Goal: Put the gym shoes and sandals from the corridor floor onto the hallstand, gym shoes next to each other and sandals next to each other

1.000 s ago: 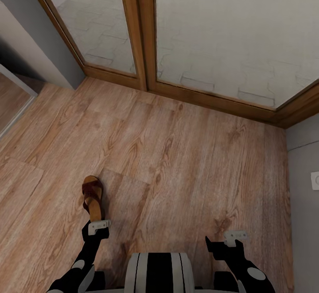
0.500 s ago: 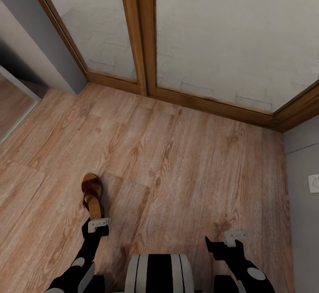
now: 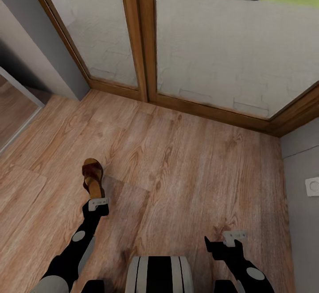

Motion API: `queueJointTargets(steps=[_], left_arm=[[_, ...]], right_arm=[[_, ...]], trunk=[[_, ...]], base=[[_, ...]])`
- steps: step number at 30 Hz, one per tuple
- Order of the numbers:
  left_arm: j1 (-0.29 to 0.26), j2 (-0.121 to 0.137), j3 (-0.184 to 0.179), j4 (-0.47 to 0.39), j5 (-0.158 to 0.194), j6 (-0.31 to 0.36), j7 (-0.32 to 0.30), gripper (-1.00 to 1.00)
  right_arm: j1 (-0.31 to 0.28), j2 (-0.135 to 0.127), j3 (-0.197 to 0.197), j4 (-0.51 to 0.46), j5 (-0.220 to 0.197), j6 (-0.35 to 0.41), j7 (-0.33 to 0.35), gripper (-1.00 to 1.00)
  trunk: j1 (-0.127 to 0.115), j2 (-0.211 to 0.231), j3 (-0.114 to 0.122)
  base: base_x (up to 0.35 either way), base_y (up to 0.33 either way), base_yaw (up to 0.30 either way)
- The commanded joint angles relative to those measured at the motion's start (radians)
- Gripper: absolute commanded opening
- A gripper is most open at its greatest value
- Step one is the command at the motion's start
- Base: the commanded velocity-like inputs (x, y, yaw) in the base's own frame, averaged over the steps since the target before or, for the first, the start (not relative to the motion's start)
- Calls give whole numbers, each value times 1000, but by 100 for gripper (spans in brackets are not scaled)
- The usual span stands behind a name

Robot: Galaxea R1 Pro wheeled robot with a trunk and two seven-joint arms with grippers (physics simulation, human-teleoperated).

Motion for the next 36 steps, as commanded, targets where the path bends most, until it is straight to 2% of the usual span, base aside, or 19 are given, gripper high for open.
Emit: queueJointTargets(steps=[1,5,8,12,15,21,36], left_arm=[[0,0,0,-20,-3,43,1,-100],[0,0,-1,-103,-3,169,0,-100],[1,0,-2,-210,-4,280,-1,-100],[2,0,-4,-321,-5,366,-1,-100],[3,-1,-6,-358,-5,417,-2,-100],[3,-5,-9,-392,-3,473,-4,-100],[5,-9,-12,-391,-1,484,-4,-100]], right_arm=[[0,0,1,-1,0,5,0,100],[0,0,0,-2,1,5,0,100],[0,0,-2,-4,1,5,0,100],[0,0,0,-6,1,6,-1,100],[0,0,2,-6,1,6,-1,100],[0,0,2,-6,1,6,-1,100],[1,1,0,-6,1,6,-6,100]], trunk=[[0,0,0],[0,0,0],[0,0,0],[0,0,0],[-1,0,7],[-4,2,33],[-10,5,114]], base=[[0,0,0],[0,0,0],[0,0,0],[0,0,0],[0,0,0],[0,0,0],[0,0,0]])
